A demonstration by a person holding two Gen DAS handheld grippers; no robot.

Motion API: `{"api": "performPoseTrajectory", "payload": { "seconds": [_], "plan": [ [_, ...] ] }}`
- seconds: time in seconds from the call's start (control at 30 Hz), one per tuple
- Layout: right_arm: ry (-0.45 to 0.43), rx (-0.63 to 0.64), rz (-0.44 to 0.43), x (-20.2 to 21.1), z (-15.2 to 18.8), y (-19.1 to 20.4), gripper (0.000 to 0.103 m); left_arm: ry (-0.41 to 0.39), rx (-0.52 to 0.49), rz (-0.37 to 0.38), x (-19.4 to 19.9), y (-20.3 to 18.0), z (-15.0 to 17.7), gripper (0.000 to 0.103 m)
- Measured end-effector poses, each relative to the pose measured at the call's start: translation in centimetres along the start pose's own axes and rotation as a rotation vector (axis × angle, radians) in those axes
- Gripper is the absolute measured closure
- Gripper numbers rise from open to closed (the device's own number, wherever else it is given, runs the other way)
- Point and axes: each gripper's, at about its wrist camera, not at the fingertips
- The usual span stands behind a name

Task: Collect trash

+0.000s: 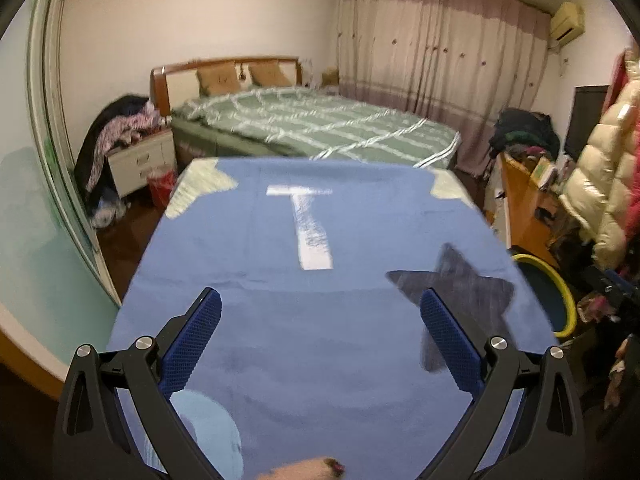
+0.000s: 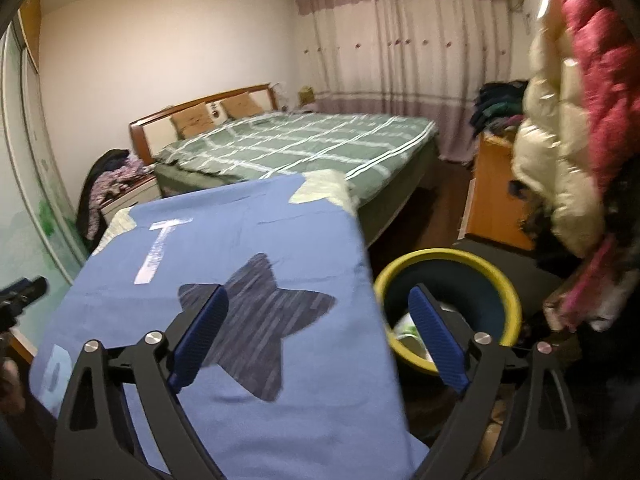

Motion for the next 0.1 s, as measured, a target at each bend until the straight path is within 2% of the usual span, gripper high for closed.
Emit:
{"api": "performPoseTrajectory", "payload": {
  "seconds": [0.1],
  "plan": [
    [0.047,0.007,-0.023,-4.7,-1.4,0.9,0.007,0.082,0.022,-0.024,-5.2,1.7,-1.2,0.005]
  ]
}}
Point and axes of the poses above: each gripper's, at about its wrist camera, not at the fingertips, and x roughly against the way its jaws point, y to its left, z to its underside, and after that the axes turned 2 degrees about y, right-handed
